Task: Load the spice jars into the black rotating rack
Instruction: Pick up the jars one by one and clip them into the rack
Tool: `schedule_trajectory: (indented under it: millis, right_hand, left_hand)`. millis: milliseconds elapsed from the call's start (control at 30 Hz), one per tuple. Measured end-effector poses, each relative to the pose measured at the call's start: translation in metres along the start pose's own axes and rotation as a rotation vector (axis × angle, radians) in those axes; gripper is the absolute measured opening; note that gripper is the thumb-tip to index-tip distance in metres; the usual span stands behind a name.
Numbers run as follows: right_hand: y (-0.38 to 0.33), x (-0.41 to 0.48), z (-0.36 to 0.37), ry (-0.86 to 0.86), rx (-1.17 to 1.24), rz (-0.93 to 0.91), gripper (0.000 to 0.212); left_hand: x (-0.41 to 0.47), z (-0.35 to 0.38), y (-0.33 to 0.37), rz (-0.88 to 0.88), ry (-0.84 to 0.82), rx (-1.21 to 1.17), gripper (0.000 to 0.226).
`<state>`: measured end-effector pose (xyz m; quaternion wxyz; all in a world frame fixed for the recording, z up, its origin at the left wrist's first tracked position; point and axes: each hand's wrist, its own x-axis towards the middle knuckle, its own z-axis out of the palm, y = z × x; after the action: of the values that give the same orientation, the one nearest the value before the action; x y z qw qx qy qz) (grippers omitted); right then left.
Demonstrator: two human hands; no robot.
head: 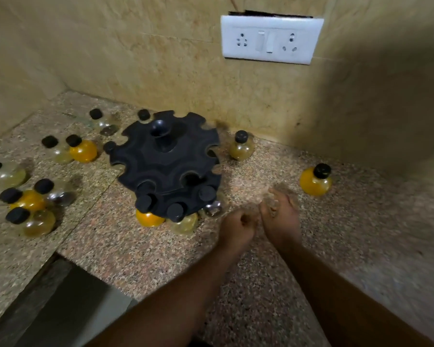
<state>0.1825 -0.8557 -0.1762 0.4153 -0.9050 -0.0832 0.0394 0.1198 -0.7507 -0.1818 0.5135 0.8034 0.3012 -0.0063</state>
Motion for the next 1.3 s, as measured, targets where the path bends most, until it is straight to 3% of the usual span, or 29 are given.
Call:
schedule_trajectory:
  millis: [233, 433, 600, 900, 1067, 1133, 1233, 1300]
  right_hand:
    - [0.046, 0.027, -0.035, 0.297, 0.025, 0.245, 0.069]
    - [0.069, 0.064, -0.056, 0.322, 0.035, 0.255, 0.079]
    - [0.071, 0.086, -0.063, 0.279, 0.062, 0.247, 0.080]
    - [0.075, 0.100, -0.059, 0.288, 0.072, 0.197, 0.059]
    - [0.072, 0.095, -0.059, 0.297, 0.051, 0.178, 0.058]
    - [0.065, 0.092, -0.059, 0.293, 0.027, 0.164, 0.057]
    - [0.051, 0.083, -0.053, 0.255, 0.033, 0.118, 0.059]
    - [0.039, 0.074, -0.046, 0.210, 0.034, 0.047, 0.059]
  left_hand:
    - [0.042, 0.032, 0.051, 0.313, -0.265, 0.659, 0.078]
    - [0.077, 0.067, 0.073, 0.319, -0.437, 0.907, 0.119]
    - [0.093, 0.084, 0.083, 0.300, -0.509, 1.031, 0.132]
    - [0.104, 0.085, 0.080, 0.271, -0.527, 1.047, 0.137]
    - [0.100, 0.083, 0.058, 0.331, -0.421, 0.821, 0.118]
    - [0.092, 0.080, 0.051, 0.315, -0.239, 0.458, 0.092]
    - [0.075, 0.066, 0.059, -0.028, 0.046, -0.208, 0.062]
    - [0.068, 0.049, 0.059, -0.181, 0.218, -0.495, 0.051]
